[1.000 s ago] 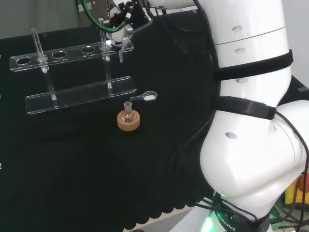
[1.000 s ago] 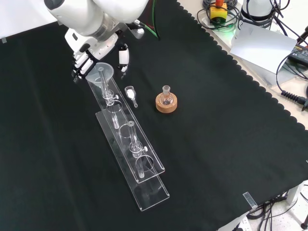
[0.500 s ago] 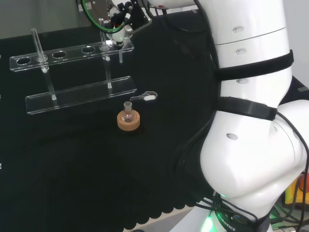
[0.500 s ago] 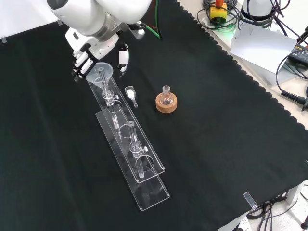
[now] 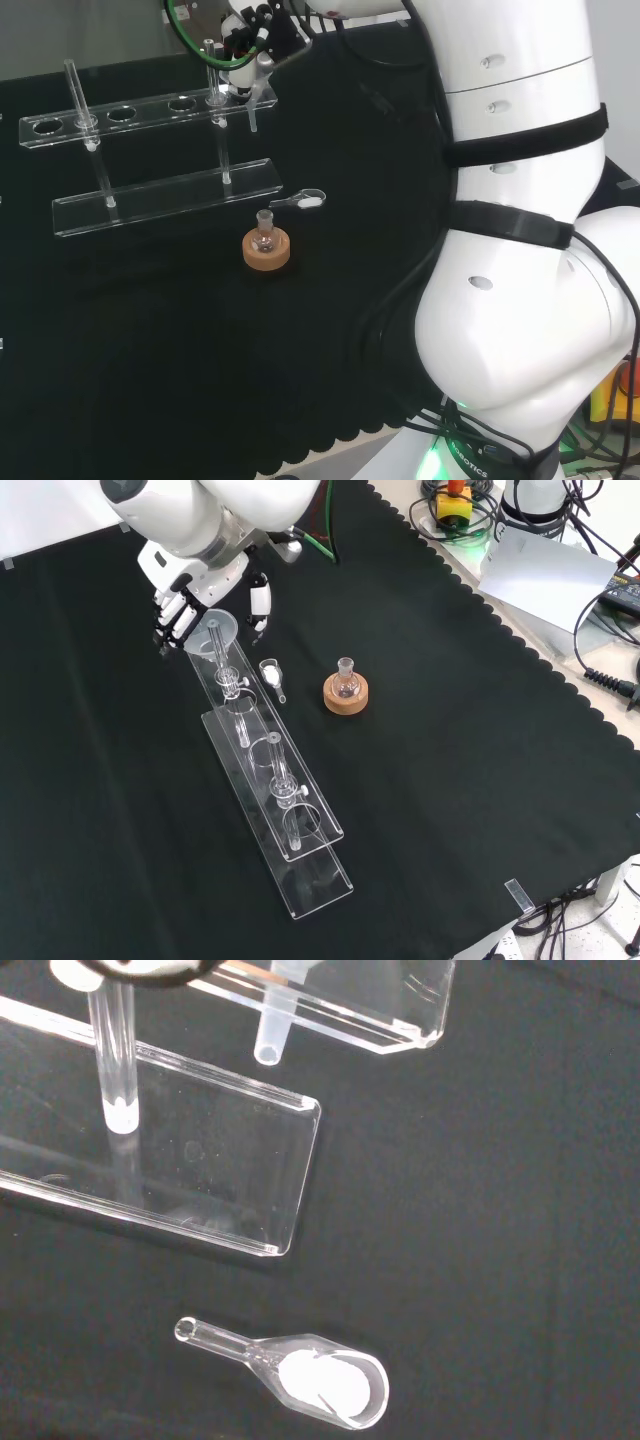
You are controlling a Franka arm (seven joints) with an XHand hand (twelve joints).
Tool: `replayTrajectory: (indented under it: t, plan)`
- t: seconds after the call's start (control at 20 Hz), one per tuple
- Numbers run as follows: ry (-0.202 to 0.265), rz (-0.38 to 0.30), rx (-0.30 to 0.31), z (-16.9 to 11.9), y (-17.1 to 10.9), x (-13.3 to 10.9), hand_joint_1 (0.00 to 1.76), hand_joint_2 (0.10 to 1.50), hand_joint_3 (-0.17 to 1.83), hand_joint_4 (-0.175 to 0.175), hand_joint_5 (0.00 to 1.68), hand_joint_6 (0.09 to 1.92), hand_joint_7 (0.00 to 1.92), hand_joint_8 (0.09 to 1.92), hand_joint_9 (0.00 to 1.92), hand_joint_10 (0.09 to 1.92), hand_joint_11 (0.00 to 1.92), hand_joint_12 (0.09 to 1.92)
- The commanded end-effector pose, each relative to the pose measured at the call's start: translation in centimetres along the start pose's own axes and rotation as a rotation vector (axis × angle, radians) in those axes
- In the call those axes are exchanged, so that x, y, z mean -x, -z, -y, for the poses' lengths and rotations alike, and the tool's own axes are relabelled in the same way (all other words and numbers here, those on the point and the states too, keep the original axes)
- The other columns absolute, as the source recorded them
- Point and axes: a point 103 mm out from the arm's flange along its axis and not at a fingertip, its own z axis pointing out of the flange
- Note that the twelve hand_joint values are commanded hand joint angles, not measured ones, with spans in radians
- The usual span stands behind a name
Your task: Pick up the funnel from the transparent funnel stand.
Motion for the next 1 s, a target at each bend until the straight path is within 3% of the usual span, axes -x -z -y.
replayTrajectory:
  t: [0.05, 0.7, 1.0]
  plan:
    - [0.014, -0.015, -0.019, 0.08, -0.02, 0.43, 0.75, 0.69, 0.6, 0.016, 0.25, 0.09, 0.05, 0.64, 0.38, 0.69, 0.36, 1.47]
    - [0.021, -0.021, -0.06, -0.22, -0.49, 0.7, 0.7, 0.64, 0.58, 0.023, 0.16, 0.09, 0.0, 0.46, 0.18, 0.81, 0.29, 1.5]
    - [0.037, -0.021, -0.056, -0.2, -0.49, 0.72, 0.69, 0.65, 0.57, 0.023, 0.18, 0.09, 0.01, 0.53, 0.2, 0.81, 0.27, 1.51]
